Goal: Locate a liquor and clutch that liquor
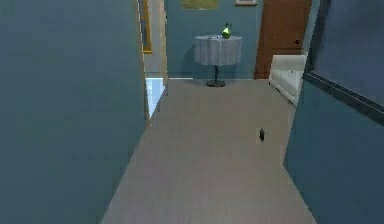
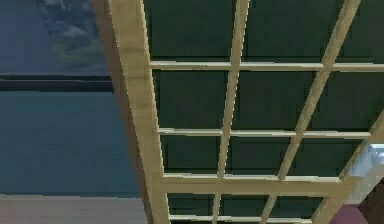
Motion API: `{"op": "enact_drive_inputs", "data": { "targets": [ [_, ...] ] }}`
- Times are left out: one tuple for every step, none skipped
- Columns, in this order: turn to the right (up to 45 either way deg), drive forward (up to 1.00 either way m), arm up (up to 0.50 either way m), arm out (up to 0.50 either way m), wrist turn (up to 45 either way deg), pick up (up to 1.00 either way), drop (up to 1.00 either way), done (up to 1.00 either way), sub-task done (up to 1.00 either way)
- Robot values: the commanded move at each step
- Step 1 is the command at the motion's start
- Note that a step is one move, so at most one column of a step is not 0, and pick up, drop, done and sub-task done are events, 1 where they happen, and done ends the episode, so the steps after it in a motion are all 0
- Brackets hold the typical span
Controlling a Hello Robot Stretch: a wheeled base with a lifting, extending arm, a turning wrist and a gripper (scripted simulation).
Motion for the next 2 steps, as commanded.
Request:
{"op": "enact_drive_inputs", "data": {
  "targets": [
    [0.0,1.0,0.0,0.0,0.0,0.0,0.0,0.0,0.0],
    [0.0,1.0,0.0,0.0,0.0,0.0,0.0,0.0,0.0]
  ]
}}
